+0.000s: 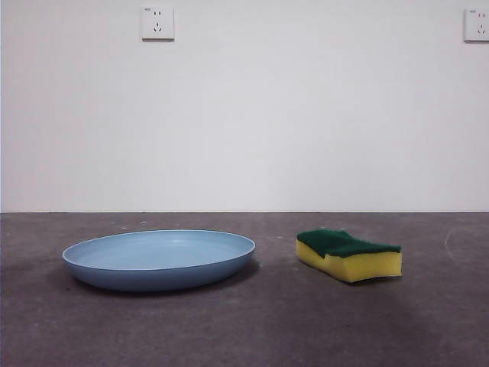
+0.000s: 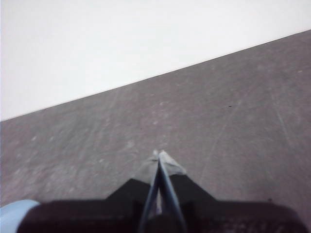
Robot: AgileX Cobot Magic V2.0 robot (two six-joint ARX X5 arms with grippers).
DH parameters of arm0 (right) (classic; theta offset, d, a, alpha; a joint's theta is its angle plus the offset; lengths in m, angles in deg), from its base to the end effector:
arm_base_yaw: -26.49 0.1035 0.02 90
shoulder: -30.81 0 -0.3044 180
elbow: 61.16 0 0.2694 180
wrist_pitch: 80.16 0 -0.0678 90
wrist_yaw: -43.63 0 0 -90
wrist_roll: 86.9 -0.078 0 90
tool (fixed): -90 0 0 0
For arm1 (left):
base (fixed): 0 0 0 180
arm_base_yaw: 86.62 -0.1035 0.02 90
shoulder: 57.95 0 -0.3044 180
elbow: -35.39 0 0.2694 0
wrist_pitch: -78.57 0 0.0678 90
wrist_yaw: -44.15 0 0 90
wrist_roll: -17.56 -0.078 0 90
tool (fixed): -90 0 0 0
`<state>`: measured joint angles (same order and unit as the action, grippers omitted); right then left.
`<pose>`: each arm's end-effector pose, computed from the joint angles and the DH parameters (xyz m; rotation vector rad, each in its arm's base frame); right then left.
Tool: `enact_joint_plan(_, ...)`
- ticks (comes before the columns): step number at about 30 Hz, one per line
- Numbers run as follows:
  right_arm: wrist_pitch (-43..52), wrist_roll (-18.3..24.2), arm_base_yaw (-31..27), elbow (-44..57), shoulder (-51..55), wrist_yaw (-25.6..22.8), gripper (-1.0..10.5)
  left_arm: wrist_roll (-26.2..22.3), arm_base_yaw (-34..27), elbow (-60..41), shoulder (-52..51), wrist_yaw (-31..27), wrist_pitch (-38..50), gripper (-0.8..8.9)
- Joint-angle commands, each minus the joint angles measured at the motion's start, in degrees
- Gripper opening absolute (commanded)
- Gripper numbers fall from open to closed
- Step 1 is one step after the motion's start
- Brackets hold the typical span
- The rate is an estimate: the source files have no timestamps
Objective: Pick up the plate,pick up the cloth,clean the plate with the cloth
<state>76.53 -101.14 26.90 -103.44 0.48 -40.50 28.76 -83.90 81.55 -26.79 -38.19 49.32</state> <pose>0.1633 0.0091 0.2844 0.2569 0.2107 0.0841 0.1597 -0.0180 0.2950 -0.2047 0.2657 -0.1554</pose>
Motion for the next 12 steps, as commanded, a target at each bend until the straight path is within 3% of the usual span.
enact_joint_plan(1,-2.36,3.80,0.13,-5.53,-6.25,4.11,-0.1,-3.72,-0.20,4.83,7.48,3.63,-4.00,-0.05)
enact_joint_plan(7,-12.39,9.73,0.13,-17.51,-19.87,15.32,0.0,-5.42,-0.15,13.38,20.04,6.69,-12.11,-0.02)
enact_joint_plan(12,-17.57,10.32,0.13,-23.98,-28.87,22.21,0.0,-5.22,-0.13,15.56,26.47,11.98,-11.76,0.29)
